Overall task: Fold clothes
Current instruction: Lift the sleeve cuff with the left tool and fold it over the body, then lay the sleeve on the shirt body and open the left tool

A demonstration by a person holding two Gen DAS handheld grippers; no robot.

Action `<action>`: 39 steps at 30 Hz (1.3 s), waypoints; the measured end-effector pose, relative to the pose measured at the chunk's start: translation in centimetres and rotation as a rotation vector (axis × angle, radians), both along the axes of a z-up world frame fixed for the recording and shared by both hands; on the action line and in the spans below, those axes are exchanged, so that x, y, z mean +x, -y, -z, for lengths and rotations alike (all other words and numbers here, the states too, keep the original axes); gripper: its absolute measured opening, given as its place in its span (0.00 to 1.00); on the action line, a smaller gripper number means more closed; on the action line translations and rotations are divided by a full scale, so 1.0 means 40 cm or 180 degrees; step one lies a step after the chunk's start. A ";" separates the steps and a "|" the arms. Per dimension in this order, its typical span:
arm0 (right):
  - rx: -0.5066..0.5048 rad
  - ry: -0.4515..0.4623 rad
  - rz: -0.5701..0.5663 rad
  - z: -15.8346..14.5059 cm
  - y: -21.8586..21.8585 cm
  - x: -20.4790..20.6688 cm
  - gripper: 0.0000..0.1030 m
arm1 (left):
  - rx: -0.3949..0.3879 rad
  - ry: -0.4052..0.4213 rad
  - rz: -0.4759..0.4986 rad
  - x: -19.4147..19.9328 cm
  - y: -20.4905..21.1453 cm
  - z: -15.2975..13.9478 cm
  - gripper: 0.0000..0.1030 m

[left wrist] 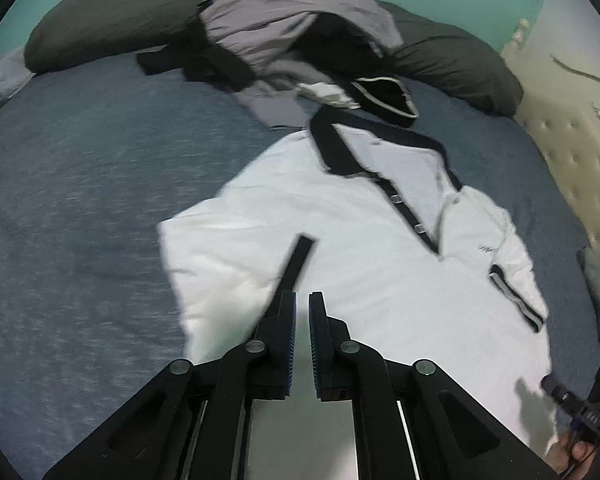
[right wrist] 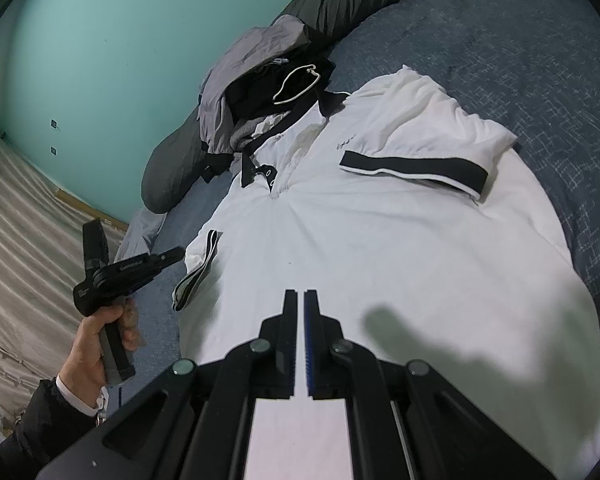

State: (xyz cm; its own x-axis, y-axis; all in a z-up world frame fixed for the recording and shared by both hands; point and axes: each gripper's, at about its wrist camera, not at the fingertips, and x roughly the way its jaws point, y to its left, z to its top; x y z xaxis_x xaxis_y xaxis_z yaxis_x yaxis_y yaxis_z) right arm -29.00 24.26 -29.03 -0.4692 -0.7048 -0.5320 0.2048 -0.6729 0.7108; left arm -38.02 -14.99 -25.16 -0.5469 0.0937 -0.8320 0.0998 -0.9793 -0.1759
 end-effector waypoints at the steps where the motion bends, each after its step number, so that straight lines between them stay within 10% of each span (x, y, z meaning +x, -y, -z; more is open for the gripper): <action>1: -0.0004 0.0005 -0.0001 0.001 0.001 0.000 0.03 | -0.0054 0.0037 -0.0017 0.006 0.008 0.005 0.23; 3: -0.0009 0.0014 -0.0010 0.002 0.006 0.000 0.03 | -0.0104 0.0089 -0.0025 0.007 0.012 0.017 0.52; 16: -0.0041 0.0032 0.0007 0.003 0.000 -0.003 0.03 | -0.0791 0.0277 0.0223 -0.021 -0.050 0.108 0.53; 29: -0.0071 0.0043 0.0018 0.003 -0.003 -0.003 0.03 | -0.1032 0.0214 0.0380 -0.021 -0.058 0.115 0.24; 39: -0.0098 0.0063 0.0028 0.007 -0.007 -0.002 0.03 | -0.0577 -0.0055 0.0392 -0.004 -0.028 0.021 0.17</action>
State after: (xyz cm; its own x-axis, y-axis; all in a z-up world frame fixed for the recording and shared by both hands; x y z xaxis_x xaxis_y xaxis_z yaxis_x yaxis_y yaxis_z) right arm -29.09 24.54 -29.31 -0.4652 -0.7169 -0.5193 0.1846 -0.6523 0.7352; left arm -38.19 -13.88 -26.02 -0.5549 0.0104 -0.8318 -0.0240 -0.9997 0.0035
